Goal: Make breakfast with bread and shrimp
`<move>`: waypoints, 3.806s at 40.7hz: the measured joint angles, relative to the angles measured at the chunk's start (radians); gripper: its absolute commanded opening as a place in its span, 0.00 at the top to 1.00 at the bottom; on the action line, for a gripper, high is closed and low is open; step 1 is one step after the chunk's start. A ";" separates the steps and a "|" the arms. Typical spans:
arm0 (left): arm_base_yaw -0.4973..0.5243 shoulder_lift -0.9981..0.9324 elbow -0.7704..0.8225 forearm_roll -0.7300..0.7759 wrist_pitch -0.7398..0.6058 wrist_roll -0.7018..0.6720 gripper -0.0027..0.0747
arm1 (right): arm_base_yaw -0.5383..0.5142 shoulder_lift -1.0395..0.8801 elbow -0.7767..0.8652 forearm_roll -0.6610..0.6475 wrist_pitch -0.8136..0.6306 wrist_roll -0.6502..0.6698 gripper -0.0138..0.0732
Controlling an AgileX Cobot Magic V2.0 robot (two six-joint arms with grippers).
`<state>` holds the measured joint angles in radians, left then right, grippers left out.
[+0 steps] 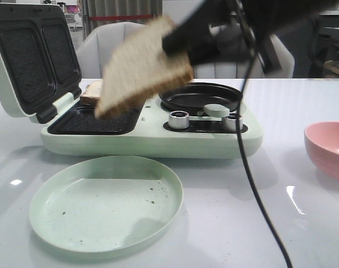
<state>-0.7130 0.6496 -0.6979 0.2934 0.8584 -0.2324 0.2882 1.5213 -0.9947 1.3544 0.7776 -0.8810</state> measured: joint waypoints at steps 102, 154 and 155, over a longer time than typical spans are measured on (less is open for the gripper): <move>0.000 0.000 0.000 0.118 0.001 0.000 0.40 | 0.111 -0.598 0.126 -1.328 0.099 0.838 0.37; 0.850 0.659 -0.581 -0.433 0.243 0.478 0.84 | 0.111 -0.657 0.185 -1.331 0.056 0.847 0.37; 0.861 0.678 -0.588 -0.460 0.233 0.490 0.84 | 0.111 -0.657 0.185 -1.331 0.056 0.847 0.37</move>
<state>0.1479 1.3278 -1.2861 -0.1667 1.0912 0.2574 0.3994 0.8647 -0.8092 0.0233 0.8338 -0.0339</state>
